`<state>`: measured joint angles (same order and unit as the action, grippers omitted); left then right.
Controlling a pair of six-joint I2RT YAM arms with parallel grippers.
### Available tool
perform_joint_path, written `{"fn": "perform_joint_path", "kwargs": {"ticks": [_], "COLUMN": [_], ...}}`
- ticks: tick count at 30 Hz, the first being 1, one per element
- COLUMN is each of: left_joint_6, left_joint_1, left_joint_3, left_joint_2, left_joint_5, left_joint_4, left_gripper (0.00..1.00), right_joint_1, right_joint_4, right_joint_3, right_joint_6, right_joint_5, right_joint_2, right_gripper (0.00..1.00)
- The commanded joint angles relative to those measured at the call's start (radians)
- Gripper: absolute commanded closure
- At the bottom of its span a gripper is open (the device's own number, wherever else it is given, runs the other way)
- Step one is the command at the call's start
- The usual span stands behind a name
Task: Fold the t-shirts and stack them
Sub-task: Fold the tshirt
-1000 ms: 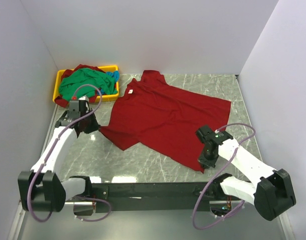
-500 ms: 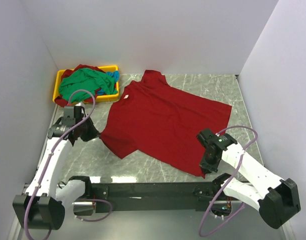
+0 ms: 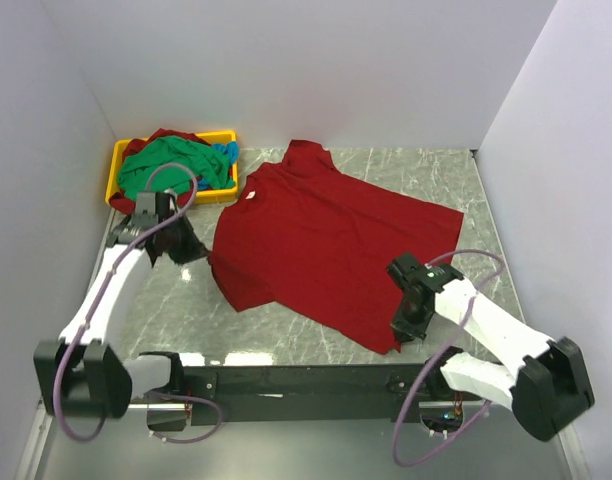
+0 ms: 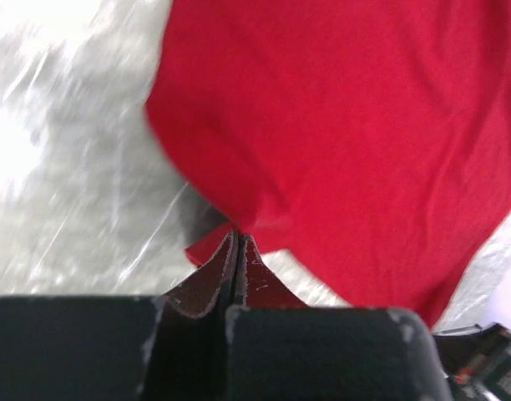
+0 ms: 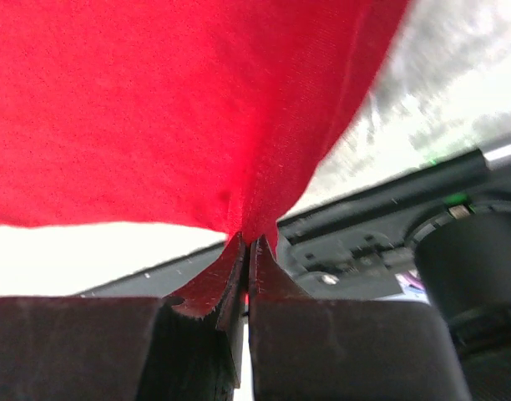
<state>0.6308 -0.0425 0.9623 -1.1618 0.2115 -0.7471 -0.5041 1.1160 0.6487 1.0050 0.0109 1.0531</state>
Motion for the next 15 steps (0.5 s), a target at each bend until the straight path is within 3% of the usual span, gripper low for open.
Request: {"fn": "perform_joint_path", "kwargs": {"ticks": [1,7,15], "left_joint_6": [-0.020,-0.052,-0.098], "left_joint_1": [0.003,-0.010,-0.059], "left_joint_3": [0.108,0.268,0.495], "left_joint_2": [-0.096,-0.295,-0.527], "left_joint_5": [0.068,0.137,0.166], "left_joint_4": [0.135,0.210,0.212], "left_gripper": [0.99,0.99,0.99], "right_joint_1": [0.015,0.102,0.323], "right_joint_4": [-0.123,-0.214,-0.239], "right_joint_3": [0.000,0.042,0.121], "right_joint_6": [-0.002,-0.061,-0.187], "right_joint_5": [0.003,0.004,0.008], "right_joint_2": [0.070,0.169,0.226], "right_gripper": [1.00,1.00,1.00]}}
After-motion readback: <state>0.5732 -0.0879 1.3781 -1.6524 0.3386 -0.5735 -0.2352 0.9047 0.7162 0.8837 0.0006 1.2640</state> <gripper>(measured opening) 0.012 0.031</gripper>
